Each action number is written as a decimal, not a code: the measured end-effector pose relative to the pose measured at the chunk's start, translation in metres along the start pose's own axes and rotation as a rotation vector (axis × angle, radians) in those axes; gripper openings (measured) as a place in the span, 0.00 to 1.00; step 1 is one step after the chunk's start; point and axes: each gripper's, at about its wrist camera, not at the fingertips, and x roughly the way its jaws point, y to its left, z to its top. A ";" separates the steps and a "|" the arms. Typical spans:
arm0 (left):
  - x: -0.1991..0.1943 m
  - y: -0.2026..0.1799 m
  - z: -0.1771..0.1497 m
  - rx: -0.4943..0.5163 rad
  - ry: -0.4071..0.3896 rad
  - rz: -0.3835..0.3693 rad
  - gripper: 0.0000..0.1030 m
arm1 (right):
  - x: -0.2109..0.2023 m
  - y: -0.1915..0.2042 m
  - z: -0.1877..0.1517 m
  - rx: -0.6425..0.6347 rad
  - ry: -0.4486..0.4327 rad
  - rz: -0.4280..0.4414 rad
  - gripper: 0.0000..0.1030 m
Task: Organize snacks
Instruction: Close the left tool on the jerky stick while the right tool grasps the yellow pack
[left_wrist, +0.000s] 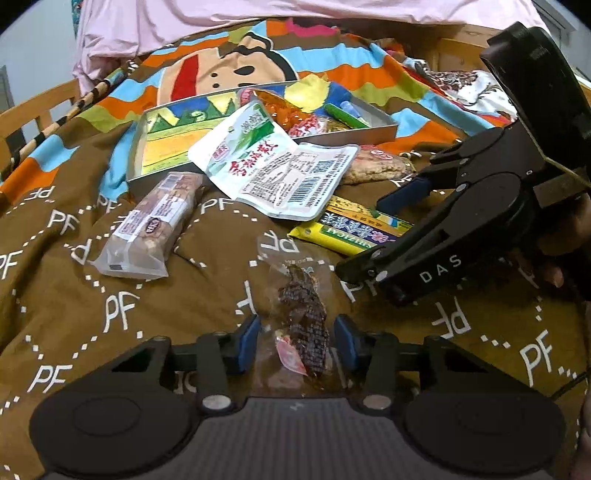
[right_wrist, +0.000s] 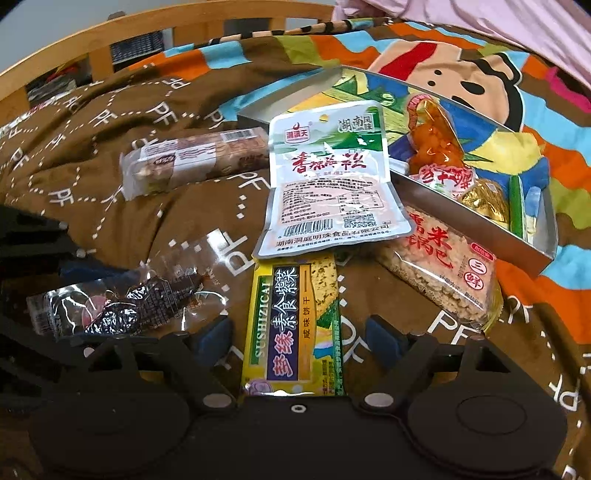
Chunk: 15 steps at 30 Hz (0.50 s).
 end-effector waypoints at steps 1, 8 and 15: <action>-0.001 -0.002 -0.001 0.006 -0.003 0.013 0.42 | 0.001 0.000 0.000 0.004 0.002 -0.001 0.79; -0.009 -0.008 -0.004 -0.021 -0.028 0.060 0.40 | -0.006 -0.001 -0.003 0.034 -0.001 -0.024 0.53; -0.012 0.003 -0.009 -0.116 -0.061 0.035 0.40 | -0.003 0.005 -0.005 -0.015 -0.017 -0.039 0.56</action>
